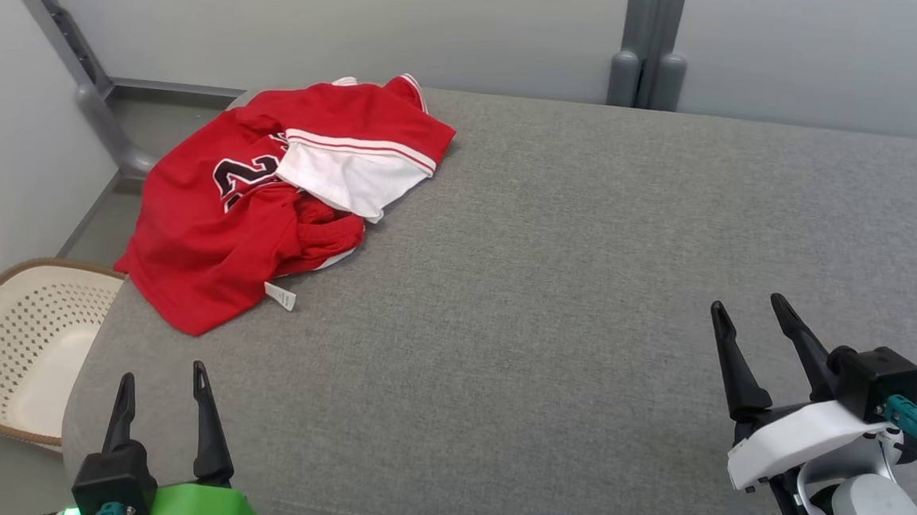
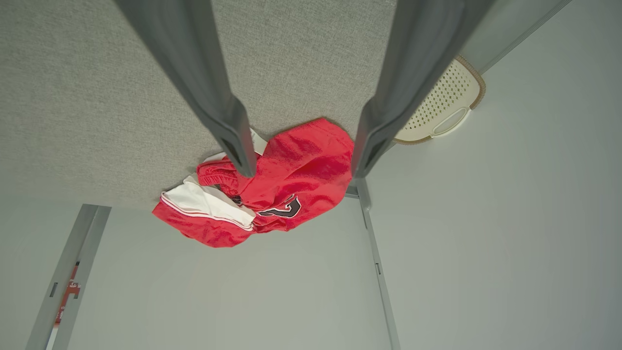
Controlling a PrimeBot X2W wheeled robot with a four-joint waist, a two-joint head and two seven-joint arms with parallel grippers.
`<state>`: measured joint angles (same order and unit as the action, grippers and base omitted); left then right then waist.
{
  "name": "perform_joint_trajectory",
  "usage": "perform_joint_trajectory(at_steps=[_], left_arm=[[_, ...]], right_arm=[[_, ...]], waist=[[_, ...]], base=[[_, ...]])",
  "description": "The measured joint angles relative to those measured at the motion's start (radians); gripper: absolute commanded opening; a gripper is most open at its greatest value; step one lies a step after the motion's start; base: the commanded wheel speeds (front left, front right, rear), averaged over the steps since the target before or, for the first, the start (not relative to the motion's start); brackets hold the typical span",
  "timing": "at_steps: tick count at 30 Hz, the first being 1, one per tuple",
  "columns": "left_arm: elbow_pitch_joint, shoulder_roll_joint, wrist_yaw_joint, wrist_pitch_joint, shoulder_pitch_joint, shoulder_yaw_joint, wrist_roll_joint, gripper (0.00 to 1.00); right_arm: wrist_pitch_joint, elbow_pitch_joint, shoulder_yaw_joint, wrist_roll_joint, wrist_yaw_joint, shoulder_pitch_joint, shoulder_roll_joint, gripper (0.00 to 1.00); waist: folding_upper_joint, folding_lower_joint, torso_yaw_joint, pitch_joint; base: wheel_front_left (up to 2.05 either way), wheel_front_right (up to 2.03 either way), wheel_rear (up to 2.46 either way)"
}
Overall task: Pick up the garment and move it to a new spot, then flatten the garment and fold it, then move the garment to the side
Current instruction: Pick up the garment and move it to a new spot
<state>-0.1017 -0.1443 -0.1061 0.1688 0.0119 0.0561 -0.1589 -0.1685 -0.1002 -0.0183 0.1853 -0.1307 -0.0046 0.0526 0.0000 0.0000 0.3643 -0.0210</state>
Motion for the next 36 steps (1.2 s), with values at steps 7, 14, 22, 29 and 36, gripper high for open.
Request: perform_joint_trajectory(at_steps=[7, 14, 22, 29, 36], left_arm=[[-0.002, -0.004, -0.005, 0.009, 0.002, -0.005, -0.008, 1.0], [-0.002, -0.006, -0.018, 0.017, 0.009, -0.007, -0.012, 1.0], [-0.007, 0.002, -0.022, 0.036, 0.006, -0.009, -0.03, 1.0], [-0.034, 0.011, -0.01, 0.062, -0.086, -0.015, -0.059, 1.0], [-0.054, -0.004, 0.006, 0.079, -0.269, -0.03, -0.07, 1.0]], right_arm=[[0.004, 0.002, -0.003, 0.0, 0.0, -0.001, 0.003, 1.0], [0.008, 0.001, -0.01, 0.004, 0.0, -0.001, 0.007, 1.0], [0.014, 0.006, -0.016, 0.005, 0.0, -0.007, 0.022, 1.0], [0.032, 0.037, -0.005, 0.002, 0.0, -0.037, 0.055, 1.0], [0.057, 0.093, 0.006, 0.0, 0.0, -0.088, 0.105, 1.0]], waist=[[0.0, 0.0, 0.05, -0.007], [0.0, 0.0, 0.063, -0.012], [0.0, 0.0, 0.043, -0.026], [0.0, 0.0, 0.005, -0.073], [0.0, 0.0, -0.045, -0.16]], base=[[0.0, 0.0, 0.0], [0.0, 0.0, 0.0], [0.0, 0.0, 0.0], [0.0, 0.0, 0.0], [0.0, 0.0, 0.0]])
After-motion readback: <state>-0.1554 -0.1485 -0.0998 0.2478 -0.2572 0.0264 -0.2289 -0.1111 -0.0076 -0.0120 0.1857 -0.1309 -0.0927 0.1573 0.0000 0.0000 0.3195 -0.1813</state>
